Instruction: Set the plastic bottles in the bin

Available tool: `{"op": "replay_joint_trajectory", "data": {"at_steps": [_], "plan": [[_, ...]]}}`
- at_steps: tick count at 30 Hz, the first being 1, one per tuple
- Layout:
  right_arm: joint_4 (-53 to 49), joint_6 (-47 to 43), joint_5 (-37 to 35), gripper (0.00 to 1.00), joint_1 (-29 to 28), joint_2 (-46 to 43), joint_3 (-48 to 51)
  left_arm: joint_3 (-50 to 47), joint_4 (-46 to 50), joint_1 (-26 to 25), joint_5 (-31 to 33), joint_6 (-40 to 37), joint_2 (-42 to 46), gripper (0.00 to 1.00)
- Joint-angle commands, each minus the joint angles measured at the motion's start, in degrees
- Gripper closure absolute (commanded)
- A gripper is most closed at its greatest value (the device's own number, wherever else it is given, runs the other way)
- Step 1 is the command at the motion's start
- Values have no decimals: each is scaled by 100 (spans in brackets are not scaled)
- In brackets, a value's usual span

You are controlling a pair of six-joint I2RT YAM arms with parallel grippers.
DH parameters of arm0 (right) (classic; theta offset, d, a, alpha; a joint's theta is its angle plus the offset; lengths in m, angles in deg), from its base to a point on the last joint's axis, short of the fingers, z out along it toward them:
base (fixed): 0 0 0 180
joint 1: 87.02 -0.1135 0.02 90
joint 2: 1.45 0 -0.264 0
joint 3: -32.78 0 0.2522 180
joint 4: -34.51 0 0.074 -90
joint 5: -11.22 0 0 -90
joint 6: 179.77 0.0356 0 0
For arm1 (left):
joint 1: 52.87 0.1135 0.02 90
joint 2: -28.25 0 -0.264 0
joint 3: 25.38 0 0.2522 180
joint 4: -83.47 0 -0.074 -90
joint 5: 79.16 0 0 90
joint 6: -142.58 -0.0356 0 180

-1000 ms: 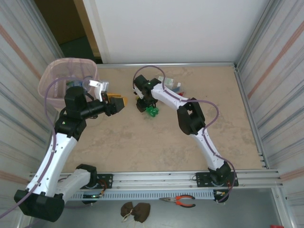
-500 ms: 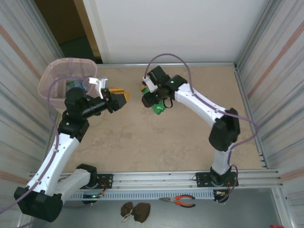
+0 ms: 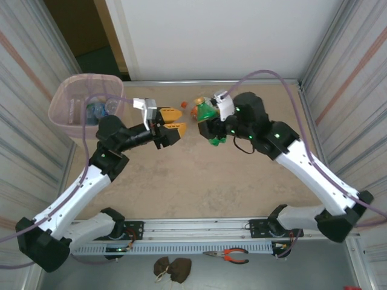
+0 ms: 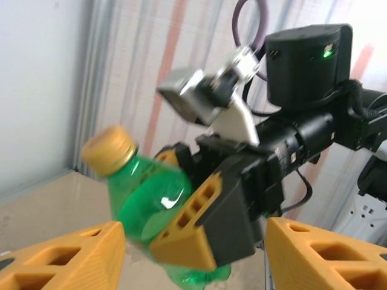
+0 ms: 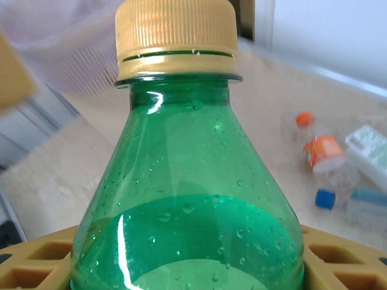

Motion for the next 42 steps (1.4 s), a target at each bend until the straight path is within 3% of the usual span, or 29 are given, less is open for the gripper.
{"op": "replay_joint_trajectory", "data": {"at_steps": [1, 8, 17, 22, 29, 42], "plan": [[1012, 200, 200, 40, -51, -618, 354, 331, -270, -259, 14, -505, 18, 36], [2000, 453, 776, 39, -48, -1441, 806, 592, -68, -791, -162, -766, -223, 26], [2594, 787, 1781, 38, -59, -1539, 793, 1177, 383, -1409, -251, -1192, -743, 20], [2727, 845, 2004, 38, -70, -1547, 796, 1527, 420, -1558, -707, -1152, -1046, 19], [2889, 863, 2166, 37, -77, -1545, 860, 1786, 818, -1800, -591, -1425, -1211, 24], [2837, 767, 2072, 36, -83, -1510, 807, 1860, 1020, -1837, -409, -1571, -1219, 42]]}}
